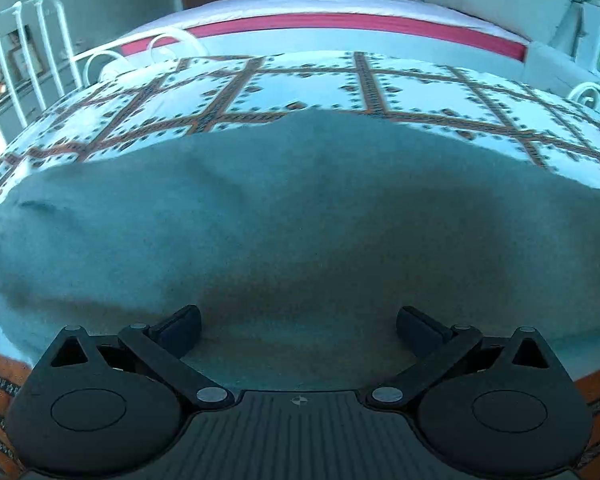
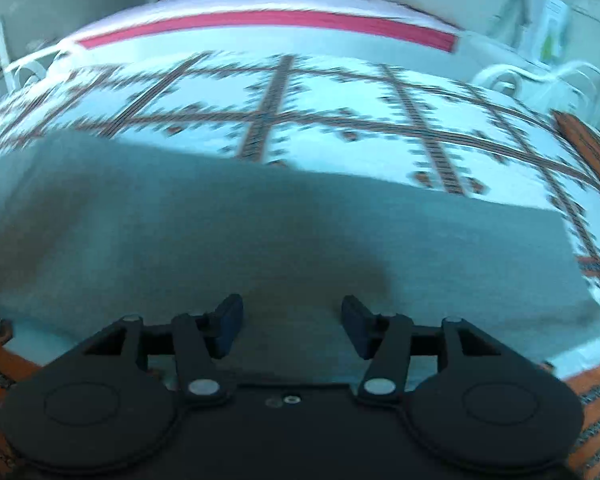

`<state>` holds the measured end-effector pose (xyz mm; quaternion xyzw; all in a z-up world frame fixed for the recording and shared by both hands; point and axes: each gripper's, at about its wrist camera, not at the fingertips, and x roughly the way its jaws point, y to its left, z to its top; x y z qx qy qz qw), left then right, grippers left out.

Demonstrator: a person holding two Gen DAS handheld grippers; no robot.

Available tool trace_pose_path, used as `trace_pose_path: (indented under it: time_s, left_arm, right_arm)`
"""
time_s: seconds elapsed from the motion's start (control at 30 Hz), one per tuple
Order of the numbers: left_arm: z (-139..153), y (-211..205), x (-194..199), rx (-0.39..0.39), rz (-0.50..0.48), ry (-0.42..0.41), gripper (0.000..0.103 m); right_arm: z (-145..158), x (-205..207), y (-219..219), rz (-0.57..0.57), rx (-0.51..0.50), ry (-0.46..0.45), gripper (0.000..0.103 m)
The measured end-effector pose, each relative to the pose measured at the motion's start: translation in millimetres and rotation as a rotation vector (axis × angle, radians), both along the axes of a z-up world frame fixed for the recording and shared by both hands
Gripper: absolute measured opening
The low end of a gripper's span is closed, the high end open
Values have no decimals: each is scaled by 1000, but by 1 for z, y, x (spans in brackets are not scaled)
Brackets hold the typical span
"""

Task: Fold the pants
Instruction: 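Grasp the grey pant end with the right gripper and lift it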

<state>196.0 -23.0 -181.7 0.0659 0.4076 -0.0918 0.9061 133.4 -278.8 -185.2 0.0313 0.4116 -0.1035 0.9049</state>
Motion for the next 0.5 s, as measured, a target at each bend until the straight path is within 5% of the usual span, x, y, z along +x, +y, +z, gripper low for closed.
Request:
trace_pose_path:
  time_s: [0.3, 0.5]
  left_arm:
    - [2, -59, -5, -70, -108, 20, 103]
    - [-4, -72, -12, -49, -133, 18, 103]
  right_arm:
    - [1, -37, -78, -215, 83, -16, 49]
    - [-1, -61, -107, -316, 145, -38, 35]
